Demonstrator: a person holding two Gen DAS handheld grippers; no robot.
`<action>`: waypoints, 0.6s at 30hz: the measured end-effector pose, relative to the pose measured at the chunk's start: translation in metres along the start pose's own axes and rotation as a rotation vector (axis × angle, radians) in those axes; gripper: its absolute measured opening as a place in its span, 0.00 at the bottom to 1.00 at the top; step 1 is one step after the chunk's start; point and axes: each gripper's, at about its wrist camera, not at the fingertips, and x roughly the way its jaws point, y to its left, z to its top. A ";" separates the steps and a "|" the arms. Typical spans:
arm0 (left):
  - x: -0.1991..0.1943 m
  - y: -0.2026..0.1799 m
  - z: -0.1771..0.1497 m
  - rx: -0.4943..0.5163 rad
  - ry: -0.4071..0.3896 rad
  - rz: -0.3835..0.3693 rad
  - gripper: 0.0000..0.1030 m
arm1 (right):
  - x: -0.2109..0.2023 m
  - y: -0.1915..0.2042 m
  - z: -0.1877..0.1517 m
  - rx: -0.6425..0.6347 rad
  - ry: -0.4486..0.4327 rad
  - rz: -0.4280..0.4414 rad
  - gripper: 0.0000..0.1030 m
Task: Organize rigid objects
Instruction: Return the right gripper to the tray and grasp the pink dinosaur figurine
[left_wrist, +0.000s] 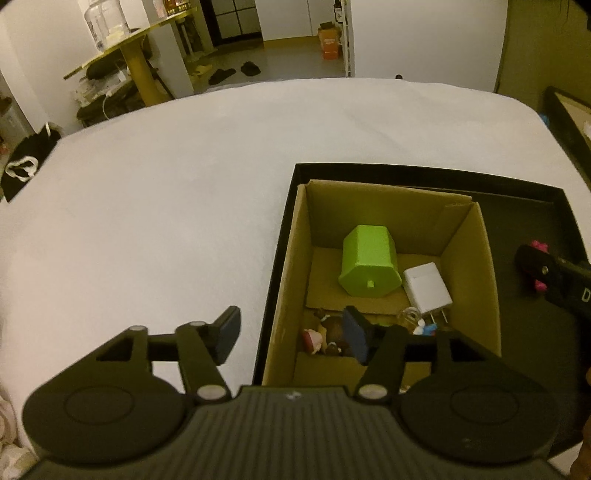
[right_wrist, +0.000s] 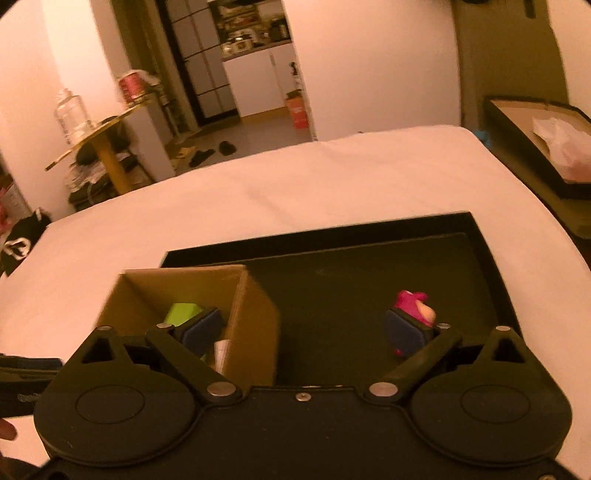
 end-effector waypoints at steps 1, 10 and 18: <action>0.001 -0.001 0.001 0.003 0.000 0.008 0.63 | 0.004 -0.004 -0.002 0.011 0.007 -0.006 0.94; 0.017 -0.015 0.008 0.027 0.014 0.071 0.70 | 0.030 -0.034 -0.016 0.062 0.040 -0.053 0.95; 0.033 -0.018 0.015 0.031 0.031 0.117 0.72 | 0.052 -0.052 -0.024 0.097 0.057 -0.128 1.00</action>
